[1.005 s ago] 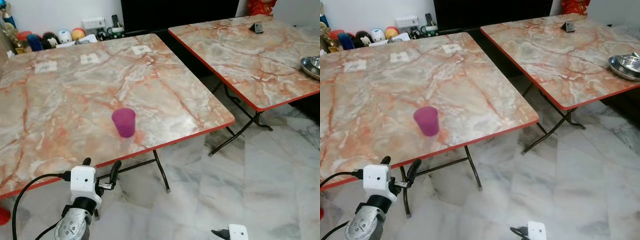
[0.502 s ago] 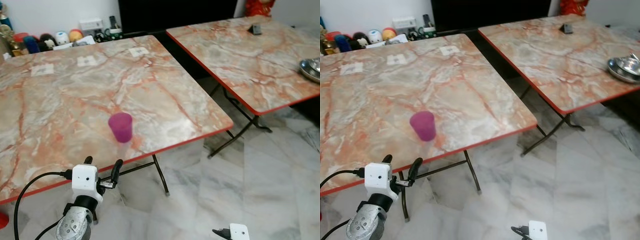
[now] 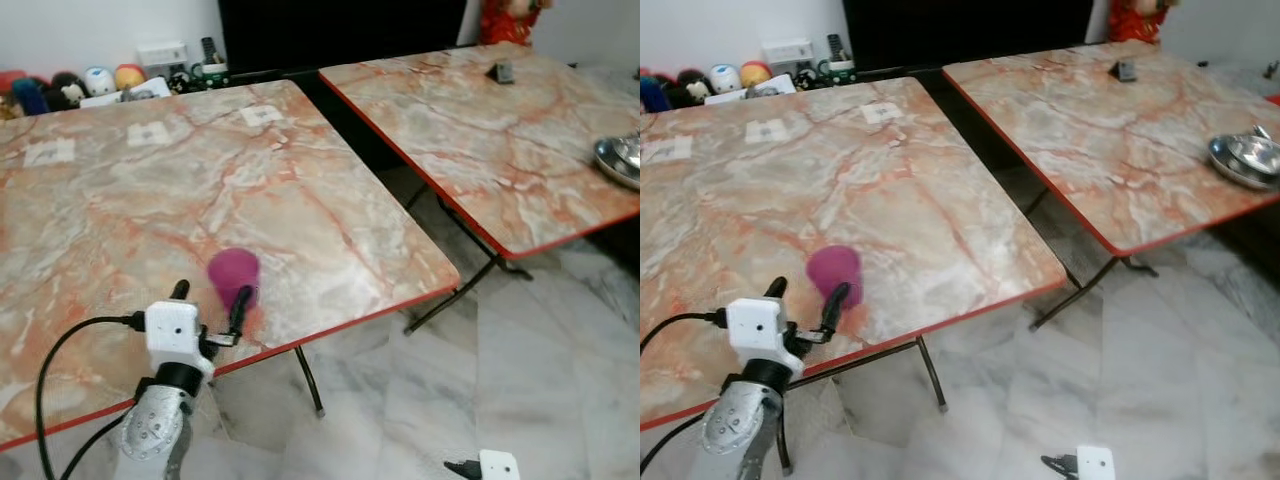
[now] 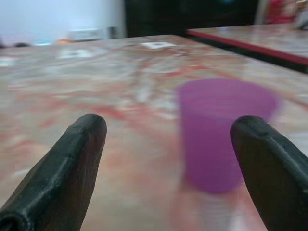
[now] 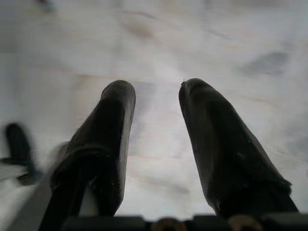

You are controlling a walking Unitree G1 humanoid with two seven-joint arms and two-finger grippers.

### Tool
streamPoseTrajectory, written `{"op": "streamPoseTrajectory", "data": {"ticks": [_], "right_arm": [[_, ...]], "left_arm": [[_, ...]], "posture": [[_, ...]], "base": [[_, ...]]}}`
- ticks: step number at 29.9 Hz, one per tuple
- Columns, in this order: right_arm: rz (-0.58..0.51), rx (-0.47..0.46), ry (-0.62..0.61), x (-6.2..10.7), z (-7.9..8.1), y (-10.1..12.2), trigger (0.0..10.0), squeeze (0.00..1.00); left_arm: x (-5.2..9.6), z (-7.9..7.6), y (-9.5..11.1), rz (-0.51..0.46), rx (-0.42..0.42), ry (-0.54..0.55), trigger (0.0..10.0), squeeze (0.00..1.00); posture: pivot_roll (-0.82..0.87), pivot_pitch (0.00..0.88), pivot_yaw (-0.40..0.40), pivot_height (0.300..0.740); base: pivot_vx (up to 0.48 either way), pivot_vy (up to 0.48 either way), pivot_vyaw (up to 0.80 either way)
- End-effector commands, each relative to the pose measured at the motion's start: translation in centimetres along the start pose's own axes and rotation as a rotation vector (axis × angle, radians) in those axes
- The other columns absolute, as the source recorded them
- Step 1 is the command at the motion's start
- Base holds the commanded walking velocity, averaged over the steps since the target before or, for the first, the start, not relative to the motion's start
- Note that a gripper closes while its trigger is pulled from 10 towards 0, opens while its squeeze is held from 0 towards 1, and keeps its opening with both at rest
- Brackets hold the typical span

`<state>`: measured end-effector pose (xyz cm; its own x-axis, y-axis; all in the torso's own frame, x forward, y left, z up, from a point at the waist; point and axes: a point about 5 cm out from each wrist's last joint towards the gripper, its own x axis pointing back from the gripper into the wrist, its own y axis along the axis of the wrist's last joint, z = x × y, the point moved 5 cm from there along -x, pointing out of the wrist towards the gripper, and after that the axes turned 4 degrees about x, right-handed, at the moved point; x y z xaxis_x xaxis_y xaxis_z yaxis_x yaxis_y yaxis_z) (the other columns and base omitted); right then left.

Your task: Setting the table

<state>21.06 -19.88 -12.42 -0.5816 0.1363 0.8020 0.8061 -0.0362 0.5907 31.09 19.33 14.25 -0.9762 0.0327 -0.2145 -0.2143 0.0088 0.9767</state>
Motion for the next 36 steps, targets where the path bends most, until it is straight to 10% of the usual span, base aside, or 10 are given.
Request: {"op": "streamPoseTrajectory", "data": {"ticks": [1,15,36], "right_arm": [[0.033,-0.002,-0.012,0.2,-0.6,-1.2,10.0,0.00],[0.018,0.012,0.010,-0.1,0.9,0.3,10.0,0.00],[0.027,0.007,-0.008,0.1,0.0,-0.7,10.0,0.00]], "left_arm": [[0.1,-0.1,0.3,-0.017,0.018,0.000,10.0,0.00],[1.1,-1.8,-2.5,0.117,0.006,-0.113,10.0,0.00],[-2.3,-4.4,-6.2,0.217,0.013,-0.199,10.0,0.00]], "posture": [[0.08,0.067,-0.029,0.740],[0.08,0.060,-0.023,0.740],[0.05,0.081,-0.022,0.740]], "base": [[0.000,0.000,0.00],[0.000,0.000,0.00],[0.000,0.000,0.00]]}}
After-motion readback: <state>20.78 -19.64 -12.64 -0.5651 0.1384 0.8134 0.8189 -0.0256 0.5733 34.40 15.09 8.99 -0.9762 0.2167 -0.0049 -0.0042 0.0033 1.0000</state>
